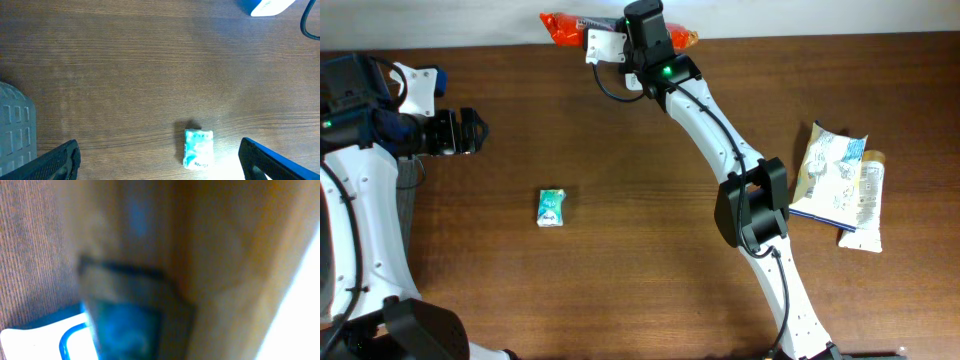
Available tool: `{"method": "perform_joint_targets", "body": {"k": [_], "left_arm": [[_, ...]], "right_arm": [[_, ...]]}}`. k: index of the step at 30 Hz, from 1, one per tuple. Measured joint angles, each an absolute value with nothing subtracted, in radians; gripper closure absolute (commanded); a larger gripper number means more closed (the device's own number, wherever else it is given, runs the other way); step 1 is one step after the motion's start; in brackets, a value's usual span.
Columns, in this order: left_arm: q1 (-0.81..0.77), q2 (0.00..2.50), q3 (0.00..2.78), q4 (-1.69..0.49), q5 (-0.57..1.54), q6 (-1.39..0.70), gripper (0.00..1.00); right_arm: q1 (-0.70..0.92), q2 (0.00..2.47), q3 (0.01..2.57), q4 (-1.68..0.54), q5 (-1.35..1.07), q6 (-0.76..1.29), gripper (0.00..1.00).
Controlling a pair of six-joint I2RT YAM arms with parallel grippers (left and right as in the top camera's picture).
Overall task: Scan the item barcode
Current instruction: 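Hold the spaghetti pack over the scanner with the right gripper, tilting it, then carry the spaghetti pack right and set it beside the yellow bag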
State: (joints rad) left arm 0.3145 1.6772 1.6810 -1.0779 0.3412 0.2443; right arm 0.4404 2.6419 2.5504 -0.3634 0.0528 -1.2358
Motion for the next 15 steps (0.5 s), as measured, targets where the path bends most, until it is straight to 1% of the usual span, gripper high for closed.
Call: {"method": "perform_joint_targets", "body": {"k": [4, 6, 8, 9, 11, 13, 15], "left_arm": [[0.315, 1.677, 1.681, -1.078, 0.341, 0.244, 0.01], [0.315, 1.677, 1.681, -1.078, 0.341, 0.244, 0.01], [0.315, 1.677, 1.681, -1.078, 0.342, 0.244, 0.01], [0.315, 1.677, 1.681, -1.077, 0.341, 0.244, 0.01], [0.315, 1.677, 1.681, -1.077, 0.341, 0.244, 0.01], [0.315, 1.677, 1.681, -1.08, 0.341, 0.244, 0.01], [0.315, 1.677, 1.681, -1.078, 0.341, 0.244, 0.01]], "right_arm": [[0.441, 2.642, 2.55, -0.428, 0.052, -1.23, 0.96], [0.441, 2.641, 2.55, -0.491, 0.043, -1.184, 0.96], [0.438, 2.566, 2.543, -0.731, 0.034, -1.021, 0.96], [0.433, 2.482, 2.542, -0.91, 0.028, -0.9, 0.96], [0.422, 2.306, 2.551, -1.186, 0.026, -0.689, 0.96], [0.405, 2.202, 2.574, -1.525, 0.017, -0.469, 0.96], [0.394, 2.226, 2.543, -1.634, 0.0, -0.311, 0.96]]}}
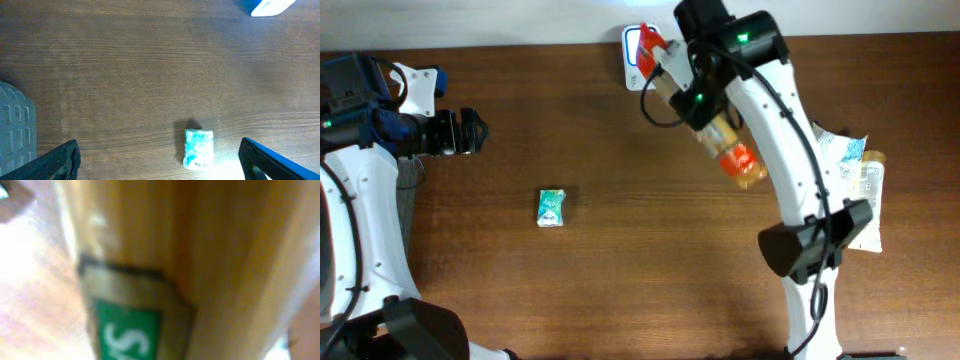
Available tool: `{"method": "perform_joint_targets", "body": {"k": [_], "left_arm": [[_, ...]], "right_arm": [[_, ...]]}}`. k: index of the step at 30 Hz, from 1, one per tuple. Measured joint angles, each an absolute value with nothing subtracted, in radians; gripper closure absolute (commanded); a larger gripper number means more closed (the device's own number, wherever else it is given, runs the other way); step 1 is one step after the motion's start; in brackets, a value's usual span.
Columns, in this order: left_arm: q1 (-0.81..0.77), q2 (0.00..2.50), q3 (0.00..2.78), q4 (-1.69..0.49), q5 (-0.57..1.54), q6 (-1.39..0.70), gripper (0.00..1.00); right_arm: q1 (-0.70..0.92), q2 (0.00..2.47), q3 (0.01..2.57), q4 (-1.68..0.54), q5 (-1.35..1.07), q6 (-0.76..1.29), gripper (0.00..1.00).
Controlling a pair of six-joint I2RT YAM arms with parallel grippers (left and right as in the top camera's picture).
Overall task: Scan the item barcode
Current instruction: 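Carry the spaghetti pack right and set it beside the yellow bag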
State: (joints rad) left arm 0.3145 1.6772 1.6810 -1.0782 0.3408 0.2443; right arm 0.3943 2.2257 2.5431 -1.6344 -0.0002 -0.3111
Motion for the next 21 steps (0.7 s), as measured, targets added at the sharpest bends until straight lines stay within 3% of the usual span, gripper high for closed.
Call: {"method": "perform_joint_targets", "body": {"k": [4, 7, 13, 14, 15, 16, 21], "left_arm": [[0.315, 1.677, 1.681, -1.078, 0.342, 0.244, 0.01], [0.315, 1.677, 1.681, -1.079, 0.341, 0.244, 0.01], [0.315, 1.677, 1.681, -1.078, 0.341, 0.244, 0.01], [0.315, 1.677, 1.681, -1.078, 0.341, 0.244, 0.01], [0.315, 1.677, 1.681, -1.078, 0.341, 0.244, 0.01], [0.315, 1.677, 1.681, -1.078, 0.341, 0.244, 0.01], [0.315, 1.677, 1.681, -1.079, 0.341, 0.244, 0.01]], "right_arm": [[0.37, 2.268, 2.26, -1.531, -0.001, -0.072, 0.96], [0.229, 2.279, 2.001, -1.411, 0.015, 0.183, 0.96], [-0.005, 2.283, 1.86, -1.233, 0.121, 0.101, 0.92], [-0.057, 2.283, 1.86, -1.233, 0.131, 0.094, 0.78], [-0.081, 2.283, 1.86, -1.233, 0.131, 0.094, 0.36], [-0.107, 2.283, 1.86, -1.245, 0.138, 0.079, 0.02], [-0.124, 2.276, 2.035, -1.435, 0.118, 0.054, 0.01]]}}
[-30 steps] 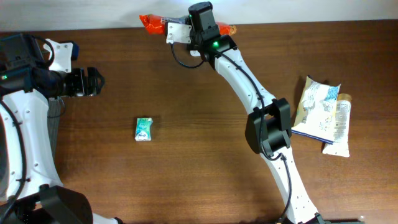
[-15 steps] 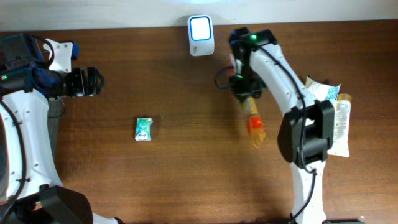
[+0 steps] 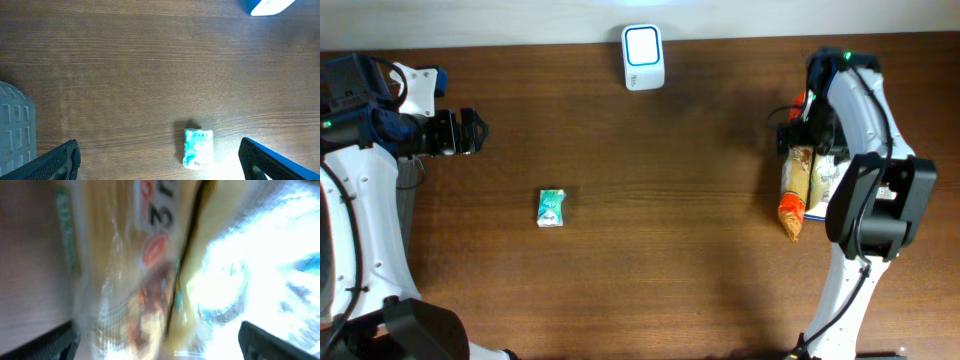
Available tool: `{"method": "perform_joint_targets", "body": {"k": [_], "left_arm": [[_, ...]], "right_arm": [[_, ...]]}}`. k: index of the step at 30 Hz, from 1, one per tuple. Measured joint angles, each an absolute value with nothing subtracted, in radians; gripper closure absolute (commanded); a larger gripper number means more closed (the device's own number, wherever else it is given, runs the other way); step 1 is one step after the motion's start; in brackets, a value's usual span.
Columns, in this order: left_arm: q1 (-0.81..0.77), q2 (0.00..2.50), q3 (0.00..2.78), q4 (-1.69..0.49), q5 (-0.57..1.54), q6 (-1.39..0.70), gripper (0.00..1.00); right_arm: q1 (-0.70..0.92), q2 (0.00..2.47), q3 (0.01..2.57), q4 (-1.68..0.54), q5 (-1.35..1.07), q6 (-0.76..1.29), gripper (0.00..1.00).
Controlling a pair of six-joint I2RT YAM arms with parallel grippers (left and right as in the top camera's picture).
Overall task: Scan the item barcode
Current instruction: 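Carry the spaghetti pack right and set it beside the yellow bag, then move the right gripper left and grasp the small green packet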
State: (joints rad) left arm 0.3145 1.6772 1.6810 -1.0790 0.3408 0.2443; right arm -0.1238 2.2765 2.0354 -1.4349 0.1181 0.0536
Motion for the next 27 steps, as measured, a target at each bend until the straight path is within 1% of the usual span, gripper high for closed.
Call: {"method": "perform_joint_targets", "body": {"k": [2, 4, 6, 7, 8, 9, 10, 11, 12, 13, 14, 15, 18, 19, 20, 23, 27], "left_arm": [[0.315, 1.677, 1.681, -1.079, 0.342, 0.244, 0.01], [0.315, 1.677, 1.681, -1.078, 0.341, 0.245, 0.01], [0.315, 1.677, 1.681, -1.078, 0.341, 0.244, 0.01], [0.315, 1.677, 1.681, -1.078, 0.341, 0.244, 0.01], [0.315, 1.677, 1.681, -1.078, 0.341, 0.244, 0.01], [0.315, 1.677, 1.681, -1.078, 0.341, 0.244, 0.01], [0.315, 1.677, 1.681, -1.079, 0.341, 0.244, 0.01], [0.315, 1.677, 1.681, -1.078, 0.342, 0.244, 0.01], [0.315, 1.677, 1.681, -1.078, 0.341, 0.244, 0.01], [0.315, 1.677, 1.681, -1.079, 0.342, 0.244, 0.01], [0.315, 1.677, 1.681, -1.077, 0.341, 0.244, 0.01], [0.315, 1.677, 1.681, -1.078, 0.341, 0.244, 0.01], [0.315, 1.677, 1.681, -1.078, 0.341, 0.244, 0.01], [0.315, 1.677, 1.681, -1.078, 0.341, 0.244, 0.01], [0.315, 1.677, 1.681, -1.078, 0.341, 0.244, 0.01], [0.315, 1.677, 1.681, -1.078, 0.341, 0.244, 0.01], [0.315, 1.677, 1.681, -1.078, 0.341, 0.244, 0.01]], "right_arm": [[-0.12, 2.252, 2.306, -1.542, 0.041, 0.052, 0.01], [-0.106, 2.232, 2.442, -1.574, -0.094, 0.053, 0.01], [-0.053, 2.219, 2.457, -1.562, -0.222, 0.053, 0.01], [0.007, 2.219, 2.433, -1.535, -0.279, 0.054, 0.0], [0.116, 2.221, 2.374, -1.465, -0.331, 0.055, 0.0], [0.207, 2.227, 2.332, -1.428, -0.372, 0.056, 0.03], [0.262, 2.223, 2.287, -1.354, -0.38, 0.068, 0.06], [0.331, 2.223, 2.228, -1.221, -0.389, 0.095, 0.16], [0.445, 2.232, 2.157, -1.125, -0.399, 0.138, 0.22], [0.542, 2.239, 2.094, -0.957, -0.399, 0.192, 0.31], [0.604, 2.242, 2.048, -0.867, -0.394, 0.241, 0.42], [0.685, 2.245, 1.985, -0.755, -0.363, 0.31, 0.5], [0.799, 2.246, 1.876, -0.648, -0.256, 0.426, 0.52], [0.823, 2.246, 1.855, -0.641, -0.224, 0.449, 0.55], [0.832, 2.246, 1.851, -0.639, -0.207, 0.464, 0.57], [0.833, 2.272, 1.851, -0.633, -0.211, 0.478, 0.69], [0.833, 2.334, 1.849, -0.634, -0.257, 0.491, 0.7]]}}
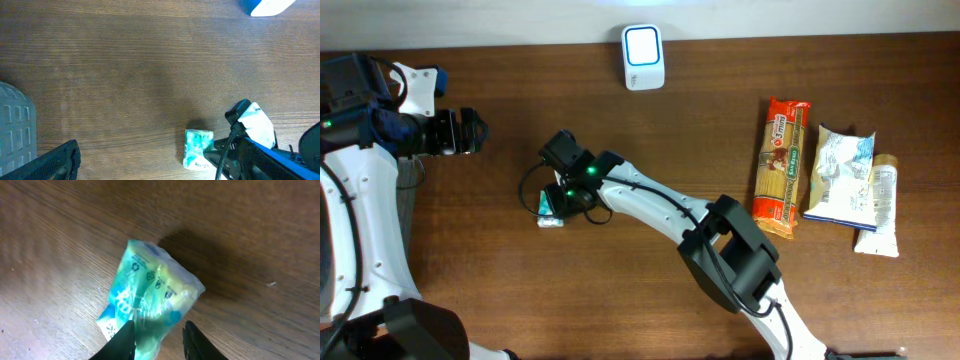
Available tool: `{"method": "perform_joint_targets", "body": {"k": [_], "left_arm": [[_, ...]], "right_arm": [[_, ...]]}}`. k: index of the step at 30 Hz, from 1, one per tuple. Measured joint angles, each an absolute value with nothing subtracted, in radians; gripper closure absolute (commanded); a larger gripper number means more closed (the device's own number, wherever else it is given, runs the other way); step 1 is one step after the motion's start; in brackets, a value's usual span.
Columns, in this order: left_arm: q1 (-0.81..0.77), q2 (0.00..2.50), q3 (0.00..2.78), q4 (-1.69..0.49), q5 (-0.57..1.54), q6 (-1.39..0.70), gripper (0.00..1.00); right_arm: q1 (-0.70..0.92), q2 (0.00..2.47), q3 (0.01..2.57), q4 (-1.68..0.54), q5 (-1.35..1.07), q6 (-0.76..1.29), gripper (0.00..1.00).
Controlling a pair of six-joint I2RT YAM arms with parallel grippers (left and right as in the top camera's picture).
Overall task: Scan the item barcode
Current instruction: 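Move the right gripper left and grasp the small green packet, then raise the green packet with the right gripper and hold it at the scanner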
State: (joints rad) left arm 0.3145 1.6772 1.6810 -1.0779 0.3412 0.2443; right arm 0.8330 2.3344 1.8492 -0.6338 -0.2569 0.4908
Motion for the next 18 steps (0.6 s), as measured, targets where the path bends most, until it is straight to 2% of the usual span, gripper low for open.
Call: {"method": "perform_joint_targets", "body": {"k": [1, 3, 8, 11, 13, 15, 17, 18], "left_arm": [[0.315, 1.677, 1.681, -1.078, 0.341, 0.244, 0.01], [0.315, 1.677, 1.681, -1.078, 0.341, 0.244, 0.01], [0.315, 1.677, 1.681, -1.078, 0.341, 0.244, 0.01], [0.315, 1.677, 1.681, -1.08, 0.341, 0.244, 0.01], [0.315, 1.677, 1.681, -1.08, 0.341, 0.245, 0.01], [0.315, 1.677, 1.681, -1.078, 0.341, 0.244, 0.01], [0.315, 1.677, 1.681, -1.078, 0.341, 0.244, 0.01], [0.315, 1.677, 1.681, -1.077, 0.341, 0.245, 0.01]], "right_arm": [[0.833, 2.337, 1.849, -0.633, -0.263, 0.495, 0.76], [0.833, 2.349, 1.849, -0.63, -0.276, 0.498, 0.96], [0.809, 2.35, 1.849, -0.681, -0.357, 0.455, 0.96], [0.666, 2.311, 1.847, -0.887, -0.552, 0.303, 0.96], [0.542, 2.233, 1.848, -1.036, -0.591, 0.177, 0.96], [0.458, 2.196, 1.853, -1.165, -0.453, 0.105, 0.96], [0.463, 2.196, 1.853, -1.204, -0.22, 0.098, 0.96], [0.49, 2.196, 1.853, -1.206, -0.019, 0.131, 0.96]]}}
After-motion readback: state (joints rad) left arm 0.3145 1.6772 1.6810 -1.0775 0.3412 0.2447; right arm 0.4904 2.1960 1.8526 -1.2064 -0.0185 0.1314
